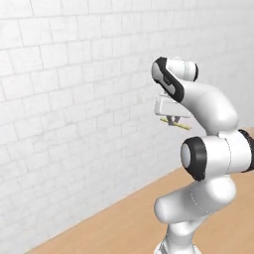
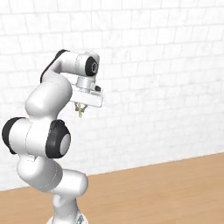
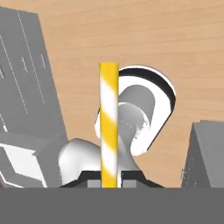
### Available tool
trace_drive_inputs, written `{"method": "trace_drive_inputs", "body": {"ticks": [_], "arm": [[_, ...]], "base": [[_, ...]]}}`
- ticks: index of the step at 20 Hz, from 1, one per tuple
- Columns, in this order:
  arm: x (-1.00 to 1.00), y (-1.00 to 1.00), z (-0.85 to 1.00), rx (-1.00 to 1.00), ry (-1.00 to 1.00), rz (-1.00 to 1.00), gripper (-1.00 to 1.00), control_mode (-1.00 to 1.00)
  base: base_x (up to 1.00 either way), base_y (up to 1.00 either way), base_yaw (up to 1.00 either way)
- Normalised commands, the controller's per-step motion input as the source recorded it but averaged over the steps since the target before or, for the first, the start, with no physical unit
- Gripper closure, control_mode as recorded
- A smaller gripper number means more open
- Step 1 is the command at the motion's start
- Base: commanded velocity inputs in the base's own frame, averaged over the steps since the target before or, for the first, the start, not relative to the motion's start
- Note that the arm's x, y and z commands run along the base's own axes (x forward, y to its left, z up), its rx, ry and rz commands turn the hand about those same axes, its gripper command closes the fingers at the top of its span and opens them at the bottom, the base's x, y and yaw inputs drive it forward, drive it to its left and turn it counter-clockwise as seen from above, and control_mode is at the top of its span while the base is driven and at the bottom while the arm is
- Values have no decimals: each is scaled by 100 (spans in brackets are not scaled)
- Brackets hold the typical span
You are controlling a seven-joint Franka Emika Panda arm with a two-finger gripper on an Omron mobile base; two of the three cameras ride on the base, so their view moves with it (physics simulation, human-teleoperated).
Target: Take a straw from the drawer in front and place it inside the glass cup on the dining counter.
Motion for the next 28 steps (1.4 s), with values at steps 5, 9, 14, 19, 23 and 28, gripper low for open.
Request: {"method": "trace_drive_inputs", "body": {"ticks": [5,9,14,19,23,28], "arm": [[0,0,0,0,0,0,100,100],[0,0,0,0,0,0,100,100],[0,0,0,0,0,0,100,100],[0,0,0,0,0,0,100,100],[0,0,0,0,0,0,100,100],[0,0,0,0,0,0,100,100]], "base": [[73,-3,-62],[74,0,-62],[65,-2,-65],[67,-1,-65],[88,8,-60],[100,32,-52]]}}
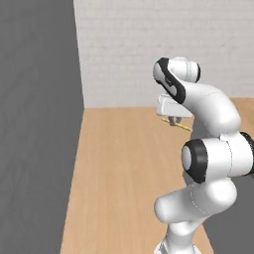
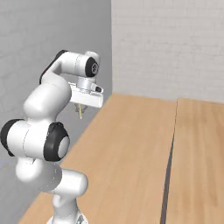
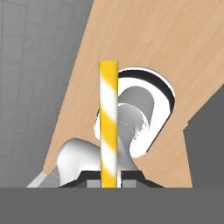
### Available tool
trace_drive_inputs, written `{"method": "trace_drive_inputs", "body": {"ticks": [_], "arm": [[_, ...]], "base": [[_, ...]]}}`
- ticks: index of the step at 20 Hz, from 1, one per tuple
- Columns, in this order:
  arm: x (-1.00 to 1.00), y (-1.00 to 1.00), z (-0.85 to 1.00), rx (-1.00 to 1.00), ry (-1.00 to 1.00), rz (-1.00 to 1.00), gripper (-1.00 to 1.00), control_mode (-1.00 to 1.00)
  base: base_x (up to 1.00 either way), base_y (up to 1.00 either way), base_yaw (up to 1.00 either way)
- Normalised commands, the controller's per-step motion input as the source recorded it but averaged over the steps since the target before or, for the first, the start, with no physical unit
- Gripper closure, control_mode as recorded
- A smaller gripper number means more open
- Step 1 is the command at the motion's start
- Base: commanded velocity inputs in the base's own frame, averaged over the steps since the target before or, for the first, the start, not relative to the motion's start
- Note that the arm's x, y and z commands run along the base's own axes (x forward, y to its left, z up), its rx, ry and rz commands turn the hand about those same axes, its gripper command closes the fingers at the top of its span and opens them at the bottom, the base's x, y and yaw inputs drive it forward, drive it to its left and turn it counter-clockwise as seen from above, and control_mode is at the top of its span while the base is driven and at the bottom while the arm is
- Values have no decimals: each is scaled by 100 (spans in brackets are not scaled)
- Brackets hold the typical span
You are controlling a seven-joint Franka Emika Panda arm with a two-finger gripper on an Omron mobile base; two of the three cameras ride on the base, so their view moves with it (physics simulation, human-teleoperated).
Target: Take a straw from the drawer in front and place it inside the glass cup on the dining counter.
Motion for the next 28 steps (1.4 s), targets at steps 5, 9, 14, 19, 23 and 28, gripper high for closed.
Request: {"method": "trace_drive_inputs", "body": {"ticks": [5,9,14,19,23,28], "arm": [[0,0,0,0,0,0,100,100],[0,0,0,0,0,0,100,100],[0,0,0,0,0,0,100,100],[0,0,0,0,0,0,100,100],[0,0,0,0,0,0,100,100],[0,0,0,0,0,0,100,100]], "base": [[100,36,-49],[100,32,-48],[100,31,-48],[100,32,-48],[100,46,-48],[97,73,-46]]}}
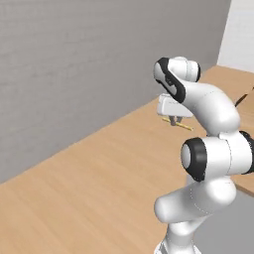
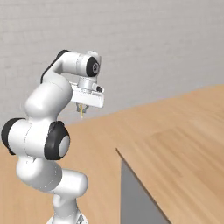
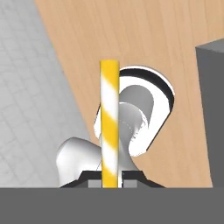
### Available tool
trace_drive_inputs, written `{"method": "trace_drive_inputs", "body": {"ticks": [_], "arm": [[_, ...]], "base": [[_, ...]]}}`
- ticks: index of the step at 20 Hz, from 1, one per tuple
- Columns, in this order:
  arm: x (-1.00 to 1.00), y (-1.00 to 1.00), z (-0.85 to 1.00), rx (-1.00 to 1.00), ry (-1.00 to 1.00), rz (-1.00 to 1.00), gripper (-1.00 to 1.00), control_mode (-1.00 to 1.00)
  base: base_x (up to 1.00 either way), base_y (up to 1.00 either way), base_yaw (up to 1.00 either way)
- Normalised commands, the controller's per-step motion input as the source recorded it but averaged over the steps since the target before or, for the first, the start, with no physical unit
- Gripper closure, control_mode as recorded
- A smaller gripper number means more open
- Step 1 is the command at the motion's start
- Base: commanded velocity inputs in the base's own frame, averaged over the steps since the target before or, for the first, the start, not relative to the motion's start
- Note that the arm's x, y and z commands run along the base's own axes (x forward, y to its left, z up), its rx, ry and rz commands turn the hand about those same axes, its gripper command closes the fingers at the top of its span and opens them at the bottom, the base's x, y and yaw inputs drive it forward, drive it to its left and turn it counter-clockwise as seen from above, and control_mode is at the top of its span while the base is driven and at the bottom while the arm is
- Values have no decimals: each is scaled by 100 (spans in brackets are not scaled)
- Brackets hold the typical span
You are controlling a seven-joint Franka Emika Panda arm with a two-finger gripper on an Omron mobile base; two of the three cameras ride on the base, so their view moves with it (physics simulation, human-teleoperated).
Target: Take a straw from the drawer in front and place it inside the glass cup on the dining counter.
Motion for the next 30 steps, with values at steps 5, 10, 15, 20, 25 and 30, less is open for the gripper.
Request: {"method": "trace_drive_inputs", "body": {"ticks": [5,10,15,20,25,30], "arm": [[0,0,0,0,0,0,100,100],[0,0,0,0,0,0,100,100],[0,0,0,0,0,0,100,100],[0,0,0,0,0,0,100,100],[0,0,0,0,0,0,100,100],[0,0,0,0,0,0,100,100]], "base": [[100,78,-50],[99,76,-50],[98,77,-51],[100,68,-52],[100,62,-51],[100,55,-50]]}}
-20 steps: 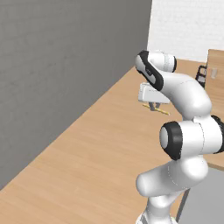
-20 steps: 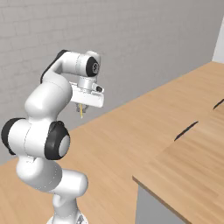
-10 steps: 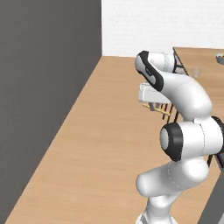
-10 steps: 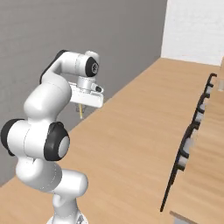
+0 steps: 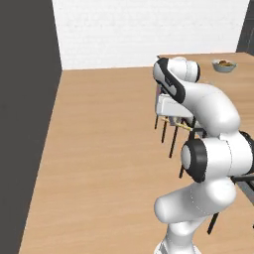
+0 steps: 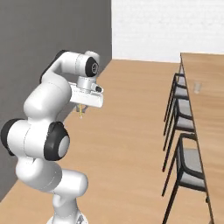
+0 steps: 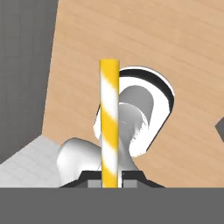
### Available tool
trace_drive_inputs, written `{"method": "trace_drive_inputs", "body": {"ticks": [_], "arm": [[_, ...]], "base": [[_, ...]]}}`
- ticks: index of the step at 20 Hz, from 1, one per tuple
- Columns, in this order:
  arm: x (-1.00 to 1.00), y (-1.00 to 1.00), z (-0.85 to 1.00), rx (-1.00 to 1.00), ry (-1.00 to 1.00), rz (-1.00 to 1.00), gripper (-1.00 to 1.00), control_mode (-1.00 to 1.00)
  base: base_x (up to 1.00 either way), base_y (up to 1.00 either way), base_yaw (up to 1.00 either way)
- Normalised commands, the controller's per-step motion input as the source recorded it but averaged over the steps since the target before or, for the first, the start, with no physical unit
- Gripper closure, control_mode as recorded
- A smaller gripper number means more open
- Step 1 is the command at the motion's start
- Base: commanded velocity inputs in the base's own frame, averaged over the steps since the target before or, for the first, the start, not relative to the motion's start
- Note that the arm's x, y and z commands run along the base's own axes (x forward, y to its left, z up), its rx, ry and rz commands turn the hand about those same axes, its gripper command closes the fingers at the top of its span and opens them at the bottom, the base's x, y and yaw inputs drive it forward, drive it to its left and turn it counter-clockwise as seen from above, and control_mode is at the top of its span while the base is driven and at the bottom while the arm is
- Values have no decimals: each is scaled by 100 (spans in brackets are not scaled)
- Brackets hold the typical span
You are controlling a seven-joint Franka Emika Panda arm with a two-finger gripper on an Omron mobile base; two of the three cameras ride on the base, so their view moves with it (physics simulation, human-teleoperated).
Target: Take a straw from the drawer in front and place it inside the glass cup on the dining counter.
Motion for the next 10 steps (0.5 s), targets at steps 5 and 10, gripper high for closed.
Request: {"method": "trace_drive_inputs", "body": {"ticks": [5,10], "arm": [[0,0,0,0,0,0,100,100],[0,0,0,0,0,0,100,100]], "base": [[98,58,-51],[88,62,-51]]}}
